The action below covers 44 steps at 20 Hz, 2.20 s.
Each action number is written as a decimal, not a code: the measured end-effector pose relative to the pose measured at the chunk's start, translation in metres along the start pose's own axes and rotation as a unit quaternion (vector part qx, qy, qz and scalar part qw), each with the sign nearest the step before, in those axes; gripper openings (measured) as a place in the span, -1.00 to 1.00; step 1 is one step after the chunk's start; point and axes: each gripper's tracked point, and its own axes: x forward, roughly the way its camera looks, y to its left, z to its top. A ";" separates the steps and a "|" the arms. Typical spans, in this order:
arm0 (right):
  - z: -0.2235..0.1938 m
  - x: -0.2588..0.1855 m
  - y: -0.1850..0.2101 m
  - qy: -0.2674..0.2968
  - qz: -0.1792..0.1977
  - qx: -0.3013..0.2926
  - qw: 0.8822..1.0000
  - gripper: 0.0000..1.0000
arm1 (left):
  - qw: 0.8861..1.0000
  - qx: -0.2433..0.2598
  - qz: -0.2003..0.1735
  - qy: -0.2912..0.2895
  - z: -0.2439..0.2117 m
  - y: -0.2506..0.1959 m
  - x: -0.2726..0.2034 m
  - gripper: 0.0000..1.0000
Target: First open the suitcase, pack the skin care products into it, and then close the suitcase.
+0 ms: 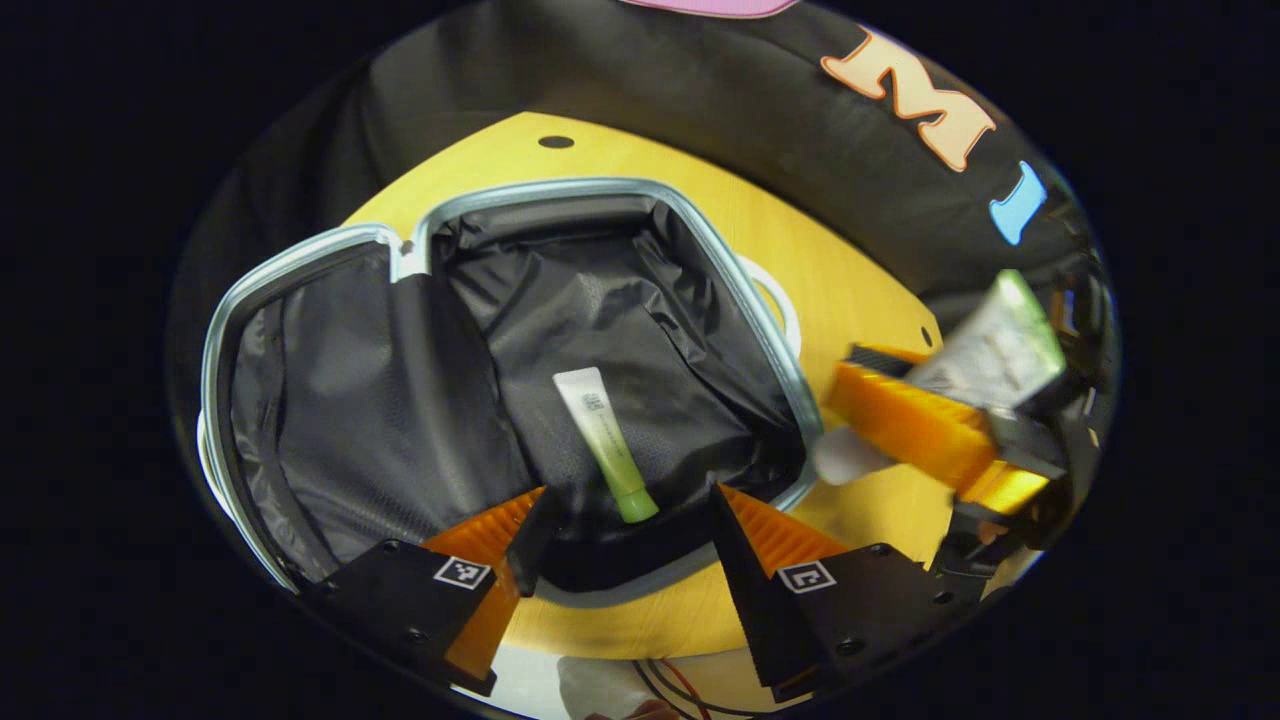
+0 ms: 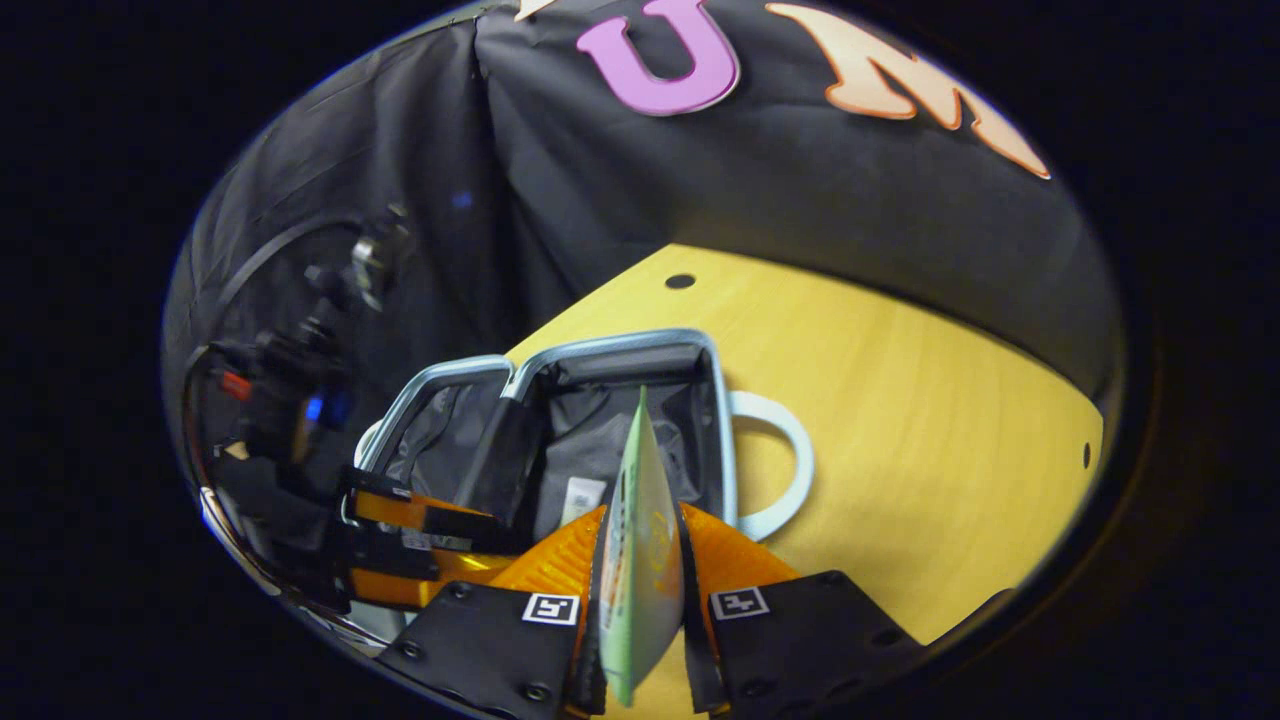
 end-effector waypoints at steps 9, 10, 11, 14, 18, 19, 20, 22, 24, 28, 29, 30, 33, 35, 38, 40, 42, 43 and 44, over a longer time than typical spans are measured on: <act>-0.044 0.058 -0.004 0.083 -0.023 -0.031 0.996 -0.33 | 0.995 -0.076 0.021 -0.060 -0.004 0.053 -0.083 0.77; -0.038 0.057 -0.011 0.072 -0.031 -0.024 0.997 -0.30 | 0.993 -0.088 0.026 -0.071 -0.002 0.062 -0.092 0.77; -0.031 0.055 -0.011 0.060 -0.032 -0.017 0.998 -0.24 | 0.991 -0.100 0.033 -0.079 -0.001 0.074 -0.101 0.77; -0.015 0.049 -0.010 0.029 -0.030 -0.001 0.999 0.42 | 0.983 -0.134 0.064 -0.104 0.002 0.114 -0.124 0.77; 0.019 0.025 -0.002 -0.055 -0.024 -0.009 0.998 0.96 | 0.969 -0.180 0.103 -0.136 0.007 0.175 -0.144 0.77; 0.028 0.015 0.000 -0.078 -0.021 -0.008 0.997 0.97 | 0.964 -0.192 0.114 -0.146 0.009 0.191 -0.151 0.77; 0.034 0.005 0.000 -0.101 -0.020 -0.006 0.995 0.96 | 0.957 -0.204 0.128 -0.160 0.010 0.209 -0.156 0.77; 0.044 -0.017 -0.007 -0.136 -0.030 -0.006 0.990 0.96 | 0.944 -0.231 0.147 -0.182 0.010 0.236 -0.161 0.76; 0.048 -0.039 -0.024 -0.156 -0.054 -0.010 0.986 0.96 | 0.935 -0.251 0.160 -0.193 0.005 0.266 -0.161 0.77; 0.044 -0.089 -0.058 -0.191 -0.110 0.013 0.975 0.96 | 0.922 -0.261 0.205 -0.201 -0.010 0.325 -0.152 0.77; 0.040 -0.101 -0.065 -0.197 -0.122 0.023 0.973 0.96 | 0.920 -0.271 0.198 -0.200 -0.011 0.330 -0.145 0.77; 0.035 -0.111 -0.073 -0.200 -0.135 0.033 0.970 0.96 | 0.920 -0.280 0.188 -0.200 -0.015 0.335 -0.135 0.75; 0.019 -0.141 -0.097 -0.200 -0.168 0.065 0.963 0.96 | 0.914 -0.309 0.155 -0.211 -0.015 0.350 -0.112 0.51; 0.010 -0.156 -0.110 -0.198 -0.183 0.086 0.959 0.97 | 0.909 -0.331 0.133 -0.216 -0.013 0.354 -0.105 0.36; 0.002 -0.172 -0.128 -0.197 -0.201 0.111 0.953 0.95 | 0.902 -0.356 0.127 -0.209 -0.017 0.360 -0.090 -0.36; -0.002 -0.177 -0.135 -0.197 -0.208 0.115 0.951 0.96 | 0.905 -0.349 0.117 -0.214 -0.016 0.355 -0.095 -0.75; -0.002 -0.180 -0.139 -0.198 -0.213 0.116 0.950 0.96 | 0.909 -0.340 0.100 -0.220 -0.010 0.347 -0.102 -0.80; -0.002 -0.180 -0.140 -0.199 -0.213 0.116 0.950 0.95 | 0.909 -0.344 0.089 -0.220 -0.008 0.342 -0.105 -0.89; -0.001 -0.180 -0.141 -0.199 -0.212 0.116 0.950 0.95 | 0.906 -0.354 0.082 -0.217 -0.007 0.336 -0.109 -0.89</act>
